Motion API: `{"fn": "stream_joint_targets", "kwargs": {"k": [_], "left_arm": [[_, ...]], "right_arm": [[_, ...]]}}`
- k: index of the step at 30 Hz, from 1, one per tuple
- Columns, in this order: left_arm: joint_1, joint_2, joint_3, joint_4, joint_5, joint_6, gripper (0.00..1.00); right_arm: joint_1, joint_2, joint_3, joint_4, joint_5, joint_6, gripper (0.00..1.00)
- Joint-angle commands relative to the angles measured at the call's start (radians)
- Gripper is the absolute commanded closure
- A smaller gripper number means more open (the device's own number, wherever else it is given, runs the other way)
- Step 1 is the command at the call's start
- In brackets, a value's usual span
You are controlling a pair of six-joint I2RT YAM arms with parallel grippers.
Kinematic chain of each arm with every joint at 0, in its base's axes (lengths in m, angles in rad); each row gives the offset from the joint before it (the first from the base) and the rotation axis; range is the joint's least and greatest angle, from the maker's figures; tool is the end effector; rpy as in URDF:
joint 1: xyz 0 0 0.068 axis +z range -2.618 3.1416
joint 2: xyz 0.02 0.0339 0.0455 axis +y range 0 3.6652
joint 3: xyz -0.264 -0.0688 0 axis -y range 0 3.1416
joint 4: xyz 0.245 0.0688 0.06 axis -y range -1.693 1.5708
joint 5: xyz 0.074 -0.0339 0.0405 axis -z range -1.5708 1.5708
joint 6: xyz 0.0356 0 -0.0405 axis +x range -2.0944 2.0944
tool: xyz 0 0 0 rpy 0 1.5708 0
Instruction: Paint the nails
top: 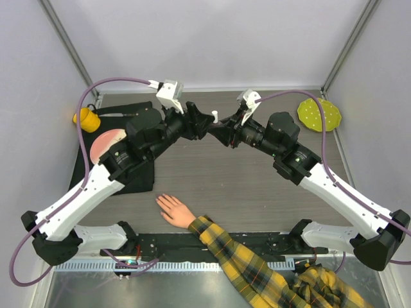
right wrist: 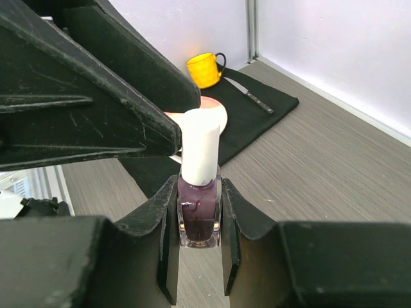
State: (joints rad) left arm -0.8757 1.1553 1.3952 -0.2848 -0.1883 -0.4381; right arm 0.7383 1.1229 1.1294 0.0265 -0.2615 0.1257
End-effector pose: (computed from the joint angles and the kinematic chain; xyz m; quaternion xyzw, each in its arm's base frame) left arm 0.1627 -0.1847 0.4666 0.0928 0.7165 -0.3663 0.5863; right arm 0.1851 0.1809 0.4166 -0.2972 0.6291 0.3807 0.6091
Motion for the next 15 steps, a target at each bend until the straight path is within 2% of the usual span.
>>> {"fn": "stream_joint_targets", "kwargs": {"k": [1,8,11,14,15], "left_arm": [[-0.016,0.034,0.053,0.030,-0.026,0.015,0.49],[-0.025,0.060,0.065,0.032,0.010,0.012,0.47],[-0.025,0.061,0.056,0.030,0.013,0.016,0.50],[-0.025,0.061,0.053,0.027,0.048,0.021,0.61],[-0.026,0.063,0.054,0.024,0.062,0.028,0.75]], "right_arm": [[0.007,-0.025,0.033,0.059,0.007,-0.008,0.99],[0.006,-0.021,0.032,0.064,0.001,-0.005,0.99],[0.007,-0.028,0.030,0.067,-0.001,-0.003,0.99],[0.006,-0.032,0.027,0.073,-0.005,0.000,0.99],[0.007,-0.035,0.027,0.079,-0.008,0.003,0.99]]}}
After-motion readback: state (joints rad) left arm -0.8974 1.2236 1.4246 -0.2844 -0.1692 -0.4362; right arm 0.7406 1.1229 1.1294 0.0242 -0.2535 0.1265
